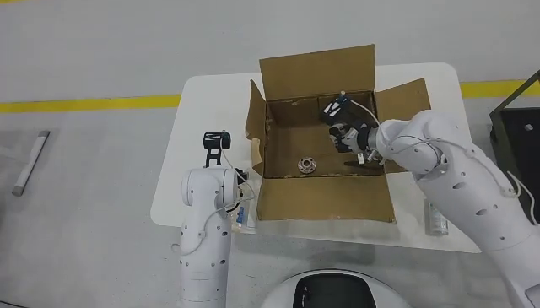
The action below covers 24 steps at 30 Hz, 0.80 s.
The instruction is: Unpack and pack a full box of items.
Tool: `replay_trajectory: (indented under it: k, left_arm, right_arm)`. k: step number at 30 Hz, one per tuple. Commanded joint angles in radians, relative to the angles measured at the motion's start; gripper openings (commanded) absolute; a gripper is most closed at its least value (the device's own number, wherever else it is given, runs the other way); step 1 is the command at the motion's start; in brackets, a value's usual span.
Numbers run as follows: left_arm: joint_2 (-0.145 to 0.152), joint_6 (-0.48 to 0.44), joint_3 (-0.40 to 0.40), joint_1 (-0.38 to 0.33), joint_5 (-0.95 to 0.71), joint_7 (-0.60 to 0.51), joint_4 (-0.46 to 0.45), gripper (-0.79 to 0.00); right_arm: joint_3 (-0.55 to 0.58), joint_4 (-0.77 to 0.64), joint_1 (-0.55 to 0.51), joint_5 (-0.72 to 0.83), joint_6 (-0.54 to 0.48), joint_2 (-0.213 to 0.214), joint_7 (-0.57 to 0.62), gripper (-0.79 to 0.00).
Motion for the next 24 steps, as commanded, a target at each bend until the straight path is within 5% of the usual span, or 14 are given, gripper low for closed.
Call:
replay_trajectory:
  k: [1, 19, 24]
  left_arm:
    - [0.0, 0.0, 0.0, 0.0, 0.0, 0.0, 0.0, 0.0]
    - [0.0, 0.0, 0.0, 0.0, 0.0, 0.0, 0.0, 0.0]
    - [0.0, 0.0, 0.0, 0.0, 0.0, 0.0, 0.0, 0.0]
  right_arm:
    - [0.0, 0.0, 0.0, 0.0, 0.0, 0.0, 0.0, -0.785]
    - [-0.007, 0.005, 0.0, 0.012, -0.017, -0.001, -0.006, -0.785]
    - [-0.072, 0.043, 0.075, 0.026, 0.084, -0.022, 0.075, -0.785]
